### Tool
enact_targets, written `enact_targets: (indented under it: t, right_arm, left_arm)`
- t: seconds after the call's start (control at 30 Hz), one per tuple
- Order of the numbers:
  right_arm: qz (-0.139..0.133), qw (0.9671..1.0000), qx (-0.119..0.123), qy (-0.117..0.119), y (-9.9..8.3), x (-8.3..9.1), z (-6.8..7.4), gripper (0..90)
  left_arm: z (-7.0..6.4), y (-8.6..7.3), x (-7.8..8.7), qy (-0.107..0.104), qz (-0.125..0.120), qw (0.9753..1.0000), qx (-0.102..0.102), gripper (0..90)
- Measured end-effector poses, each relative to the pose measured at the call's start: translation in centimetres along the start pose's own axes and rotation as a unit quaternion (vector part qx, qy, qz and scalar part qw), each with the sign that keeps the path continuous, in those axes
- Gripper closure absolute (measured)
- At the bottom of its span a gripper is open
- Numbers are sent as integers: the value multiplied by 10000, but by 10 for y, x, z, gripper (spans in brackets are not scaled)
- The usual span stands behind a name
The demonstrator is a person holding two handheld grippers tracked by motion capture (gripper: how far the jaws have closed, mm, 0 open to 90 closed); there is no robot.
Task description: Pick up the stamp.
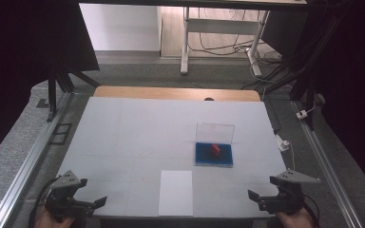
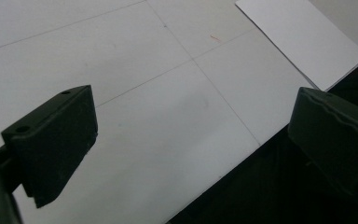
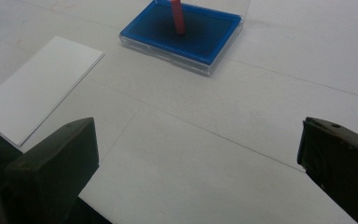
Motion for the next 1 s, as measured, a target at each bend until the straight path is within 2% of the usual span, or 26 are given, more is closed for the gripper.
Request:
enact_targets:
  t: [0.17,0.23,0.33,0.43,0.83,1.0]
  right_arm:
    - [14,9999,132,-82,0,0,2,0]
    - [-62,9999,102,-52,3,1,4,0]
    - [-68,9998,144,-79,4,1,4,0]
    - [-21,9997,230,7,5,-2,8,0]
    - [-59,9977,675,15,23,-10,22,0]
    - [46,9963,853,12,27,-17,25,0]
  left_arm:
    - [0,0,0,34,11,10000,-4,17]
    - [0,0,-1,52,26,10000,-11,17]
    - [0,0,-1,82,61,9999,3,17]
    - [0,0,-2,118,70,9999,48,13]
    - [0,0,-1,177,51,9998,30,0]
    - [0,0,-2,161,62,9998,36,0]
Point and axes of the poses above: each handheld gripper's, and its own axes: x roughly backward along the jaws, y roughly out of its top, z roughly to its left, the point moved 7 cm from there along -x, roughly forward along the jaws, and after that the axes turned 12 degrees about z, right-handed, at the moved point
